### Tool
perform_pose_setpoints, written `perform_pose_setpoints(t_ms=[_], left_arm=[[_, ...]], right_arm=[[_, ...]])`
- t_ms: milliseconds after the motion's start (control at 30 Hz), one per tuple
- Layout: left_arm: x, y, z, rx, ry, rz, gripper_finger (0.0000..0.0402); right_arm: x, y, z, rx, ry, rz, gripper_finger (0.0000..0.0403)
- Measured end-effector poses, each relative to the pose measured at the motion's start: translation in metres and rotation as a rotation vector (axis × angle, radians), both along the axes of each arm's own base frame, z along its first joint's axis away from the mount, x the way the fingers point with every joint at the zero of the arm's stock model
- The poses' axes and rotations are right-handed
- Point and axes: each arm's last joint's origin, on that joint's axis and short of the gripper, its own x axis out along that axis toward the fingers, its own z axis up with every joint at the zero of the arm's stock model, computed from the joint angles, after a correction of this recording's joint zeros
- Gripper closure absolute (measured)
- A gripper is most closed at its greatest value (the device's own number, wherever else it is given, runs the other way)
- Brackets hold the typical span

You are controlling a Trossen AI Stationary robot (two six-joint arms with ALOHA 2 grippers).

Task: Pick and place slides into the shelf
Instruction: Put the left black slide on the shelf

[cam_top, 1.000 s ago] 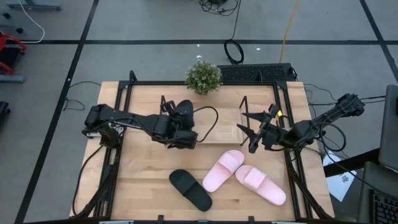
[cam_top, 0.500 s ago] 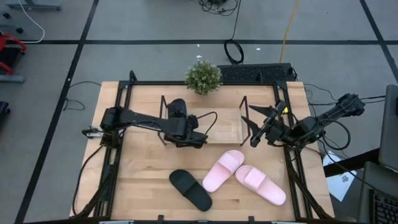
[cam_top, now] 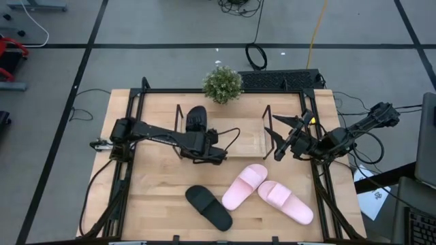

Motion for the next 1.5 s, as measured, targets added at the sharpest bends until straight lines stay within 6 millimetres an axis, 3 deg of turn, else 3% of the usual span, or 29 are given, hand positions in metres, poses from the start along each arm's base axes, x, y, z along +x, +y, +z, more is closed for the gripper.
perform_pose_setpoints(t_ms=[633,1167,1500], left_arm=[[-0.014,-0.006,-0.042,0.042,0.098,-0.034,0.0401],[-0.013,-0.007,-0.048,-0.009,0.108,-0.046,0.0401],[-0.023,-0.005,-0.064,-0.002,0.164,-0.037,0.0401]], right_arm=[[0.0,0.0,0.0,0.006,-0.004,0.003,0.0197],[0.0,0.0,0.0,0.006,-0.004,0.004,0.0197],[0.0,0.0,0.0,0.006,-0.004,0.004,0.0197]])
